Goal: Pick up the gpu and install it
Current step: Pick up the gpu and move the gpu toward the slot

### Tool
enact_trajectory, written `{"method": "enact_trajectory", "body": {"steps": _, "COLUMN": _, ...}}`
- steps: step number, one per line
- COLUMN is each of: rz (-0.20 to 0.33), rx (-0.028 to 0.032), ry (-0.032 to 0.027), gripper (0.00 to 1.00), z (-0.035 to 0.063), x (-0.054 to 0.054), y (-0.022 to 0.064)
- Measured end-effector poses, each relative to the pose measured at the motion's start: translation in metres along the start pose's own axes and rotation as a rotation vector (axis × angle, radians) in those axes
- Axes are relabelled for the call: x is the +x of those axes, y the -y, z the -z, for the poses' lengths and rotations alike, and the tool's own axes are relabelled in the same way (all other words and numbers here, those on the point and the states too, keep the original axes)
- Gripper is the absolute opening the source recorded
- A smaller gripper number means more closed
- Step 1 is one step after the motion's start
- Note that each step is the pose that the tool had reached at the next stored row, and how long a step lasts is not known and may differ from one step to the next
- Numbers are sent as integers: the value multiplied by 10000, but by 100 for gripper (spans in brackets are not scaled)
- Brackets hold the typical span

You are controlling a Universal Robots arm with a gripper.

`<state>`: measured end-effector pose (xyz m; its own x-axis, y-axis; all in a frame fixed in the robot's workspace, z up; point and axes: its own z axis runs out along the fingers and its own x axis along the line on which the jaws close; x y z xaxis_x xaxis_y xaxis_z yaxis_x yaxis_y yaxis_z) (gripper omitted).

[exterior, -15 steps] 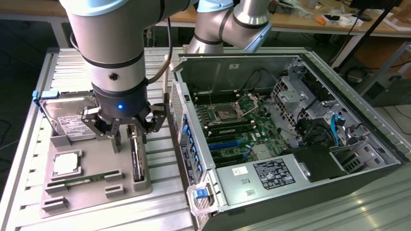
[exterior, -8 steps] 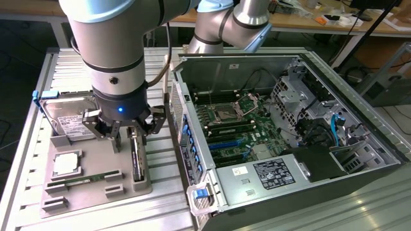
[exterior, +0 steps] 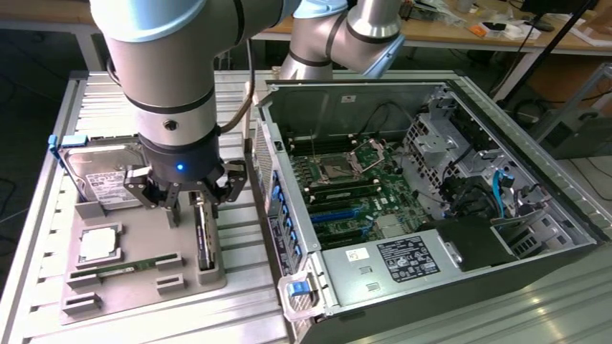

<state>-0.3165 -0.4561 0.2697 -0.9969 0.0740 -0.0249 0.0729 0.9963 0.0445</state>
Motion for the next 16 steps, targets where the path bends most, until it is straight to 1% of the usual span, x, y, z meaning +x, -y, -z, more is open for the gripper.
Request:
{"method": "enact_trajectory", "body": {"steps": 3, "rz": 7, "rx": 0, "ry": -1, "gripper": 56, "z": -51, "x": 2, "y": 2}}
{"method": "enact_trajectory", "body": {"steps": 16, "rz": 261, "rx": -3, "ry": -12, "gripper": 56, "z": -143, "x": -20, "y": 14}}
